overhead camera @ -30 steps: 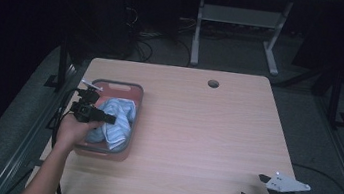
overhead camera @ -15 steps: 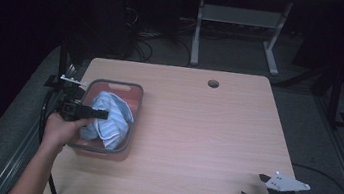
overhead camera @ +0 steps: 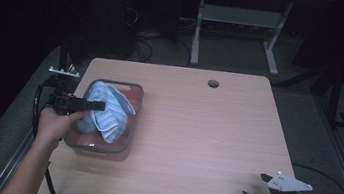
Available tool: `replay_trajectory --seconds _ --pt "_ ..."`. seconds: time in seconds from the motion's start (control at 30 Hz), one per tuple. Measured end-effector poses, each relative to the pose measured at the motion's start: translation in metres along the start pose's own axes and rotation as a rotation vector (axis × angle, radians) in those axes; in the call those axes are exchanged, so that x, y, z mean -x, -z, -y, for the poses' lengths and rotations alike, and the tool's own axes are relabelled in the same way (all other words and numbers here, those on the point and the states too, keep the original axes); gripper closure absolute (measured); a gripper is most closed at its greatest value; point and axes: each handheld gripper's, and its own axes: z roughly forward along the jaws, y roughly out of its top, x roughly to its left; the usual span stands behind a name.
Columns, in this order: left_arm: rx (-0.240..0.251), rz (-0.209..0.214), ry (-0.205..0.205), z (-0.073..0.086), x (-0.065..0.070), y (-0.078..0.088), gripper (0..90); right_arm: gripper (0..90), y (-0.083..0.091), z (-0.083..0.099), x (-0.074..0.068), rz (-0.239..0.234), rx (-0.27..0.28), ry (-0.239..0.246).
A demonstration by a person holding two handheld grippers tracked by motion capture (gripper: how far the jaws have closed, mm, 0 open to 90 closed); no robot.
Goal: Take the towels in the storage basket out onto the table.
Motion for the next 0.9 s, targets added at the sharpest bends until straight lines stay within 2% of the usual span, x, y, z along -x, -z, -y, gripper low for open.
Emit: replay_trajectory --seconds 0.33,0.53,0.7,0.9 --pt "0.037 0.008 -0.016 -0.011 0.012 0.015 64.5 13.9 0.001 0.000 0.001 0.005 -0.001 -0.005" --pt "0.067 0.026 -0.012 -0.016 0.017 0.023 64.6 13.8 0.001 0.000 0.002 0.010 0.005 0.001" --pt "0.085 0.037 -0.006 -0.021 0.022 0.025 64.6 13.8 0.000 0.000 0.002 0.011 0.004 -0.002" --pt "0.080 0.058 -0.015 -0.025 0.028 0.024 64.6 13.8 0.001 0.000 0.004 0.016 0.009 0.002"
